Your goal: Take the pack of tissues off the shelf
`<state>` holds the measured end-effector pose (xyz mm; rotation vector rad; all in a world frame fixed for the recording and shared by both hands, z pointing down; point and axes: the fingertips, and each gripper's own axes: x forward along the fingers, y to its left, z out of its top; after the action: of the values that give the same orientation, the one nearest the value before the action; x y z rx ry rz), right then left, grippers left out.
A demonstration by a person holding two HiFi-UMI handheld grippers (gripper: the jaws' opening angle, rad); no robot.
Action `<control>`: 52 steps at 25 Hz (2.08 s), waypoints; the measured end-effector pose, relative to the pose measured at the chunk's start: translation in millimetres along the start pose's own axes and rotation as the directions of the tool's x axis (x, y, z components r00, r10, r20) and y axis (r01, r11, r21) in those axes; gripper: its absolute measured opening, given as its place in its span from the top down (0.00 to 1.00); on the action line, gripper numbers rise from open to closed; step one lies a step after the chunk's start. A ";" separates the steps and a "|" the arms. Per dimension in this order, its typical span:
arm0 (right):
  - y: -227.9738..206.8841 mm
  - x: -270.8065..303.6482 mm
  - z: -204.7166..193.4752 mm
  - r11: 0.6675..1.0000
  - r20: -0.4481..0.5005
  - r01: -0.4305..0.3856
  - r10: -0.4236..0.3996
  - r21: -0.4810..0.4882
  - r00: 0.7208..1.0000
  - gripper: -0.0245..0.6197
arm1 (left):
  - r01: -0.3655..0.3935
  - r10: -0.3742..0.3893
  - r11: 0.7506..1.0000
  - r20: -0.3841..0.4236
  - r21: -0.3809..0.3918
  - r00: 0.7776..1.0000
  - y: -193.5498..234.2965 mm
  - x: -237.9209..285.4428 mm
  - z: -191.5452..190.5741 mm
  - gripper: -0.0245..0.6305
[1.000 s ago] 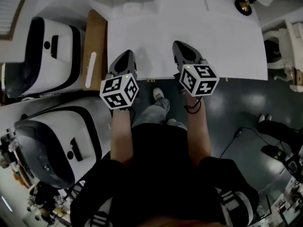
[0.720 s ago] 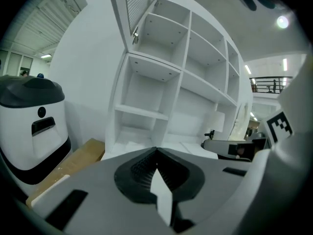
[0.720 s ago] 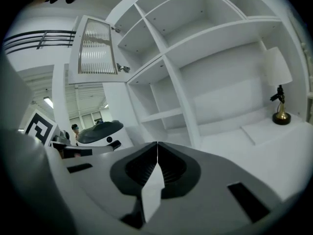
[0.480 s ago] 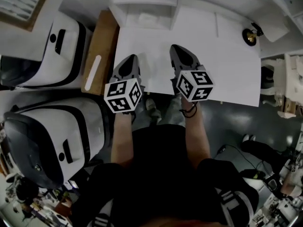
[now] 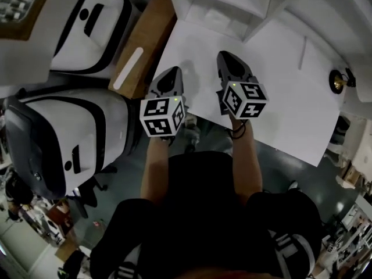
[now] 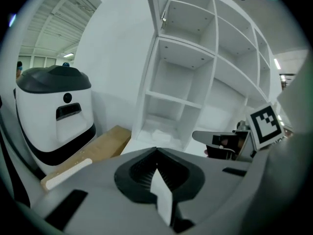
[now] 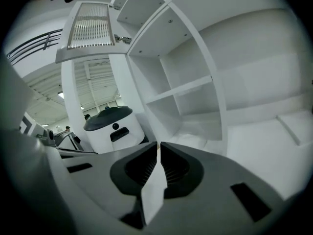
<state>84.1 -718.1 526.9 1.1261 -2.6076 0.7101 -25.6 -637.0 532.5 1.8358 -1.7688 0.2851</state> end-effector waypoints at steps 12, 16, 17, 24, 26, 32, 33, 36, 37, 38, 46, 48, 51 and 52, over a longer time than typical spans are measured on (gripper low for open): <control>-56.4 45.9 -34.9 0.996 -0.028 0.090 -0.091 -0.013 0.995 0.93 | -0.036 0.034 0.999 -0.065 -0.031 0.997 -2.8 41.3 -25.9 0.95; -63.4 62.9 -38.8 0.995 -0.043 0.093 -0.094 -0.020 0.995 0.93 | -0.029 0.026 0.999 -0.078 -0.030 0.997 -2.3 52.5 -24.4 0.95; -64.1 65.6 -38.7 0.995 -0.045 0.093 -0.094 -0.021 0.995 0.93 | -0.027 0.024 0.999 -0.079 -0.029 0.997 -2.2 54.1 -22.8 0.95; -77.5 84.0 -30.4 0.993 -0.043 0.118 -0.117 0.001 0.992 0.79 | -0.047 0.046 0.999 -0.054 -0.011 0.997 4.7 54.0 2.3 0.95; -83.7 90.9 -32.6 0.990 -0.059 0.139 -0.138 0.014 0.989 0.77 | -0.059 0.058 0.998 -0.052 -0.012 0.997 10.1 51.4 7.2 0.95; -102.2 113.8 -37.5 0.983 -0.098 0.185 -0.183 0.018 0.978 0.72 | -0.124 0.122 0.991 -0.053 -0.051 0.991 32.6 58.0 2.9 0.95; -106.5 113.7 -36.8 0.980 -0.102 0.199 -0.195 0.024 0.975 0.71 | -0.136 0.133 0.989 -0.053 -0.057 0.990 33.6 59.1 0.7 0.95; -116.3 119.6 -33.7 0.974 -0.114 0.225 -0.222 0.017 0.968 0.69 | -0.144 0.141 0.987 -0.050 -0.073 0.989 33.9 63.1 0.9 0.95; -117.3 123.2 -34.2 0.974 -0.119 0.225 -0.222 0.020 0.968 0.69 | -0.140 0.137 0.987 -0.049 -0.076 0.989 33.6 64.0 1.9 0.95; -118.3 127.1 -34.9 0.974 -0.123 0.224 -0.220 0.022 0.968 0.69 | -0.136 0.133 0.988 -0.049 -0.075 0.990 33.0 65.2 2.9 0.95; -132.5 152.2 -42.6 0.969 -0.187 0.247 -0.239 0.024 0.953 0.70 | -0.119 0.117 0.991 -0.037 -0.062 0.992 33.0 66.2 7.2 0.95; -130.7 153.1 -44.4 0.970 -0.199 0.242 -0.231 0.032 0.952 0.74 | -0.116 0.114 0.991 -0.026 -0.062 0.993 34.8 62.6 9.7 0.95; -126.3 151.3 -40.0 0.972 -0.199 0.231 -0.219 0.040 0.955 0.82 | -0.103 0.102 0.993 -0.014 -0.054 0.995 35.3 60.0 14.7 0.95; -124.9 150.1 -38.0 0.974 -0.190 0.222 -0.208 0.054 0.959 0.86 | -0.097 0.096 0.994 -0.006 -0.055 0.995 34.8 59.1 16.4 0.95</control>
<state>72.5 -866.6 658.8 1.2766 -2.2810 0.8263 -56.9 -694.5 558.7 1.7137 -1.8482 0.2735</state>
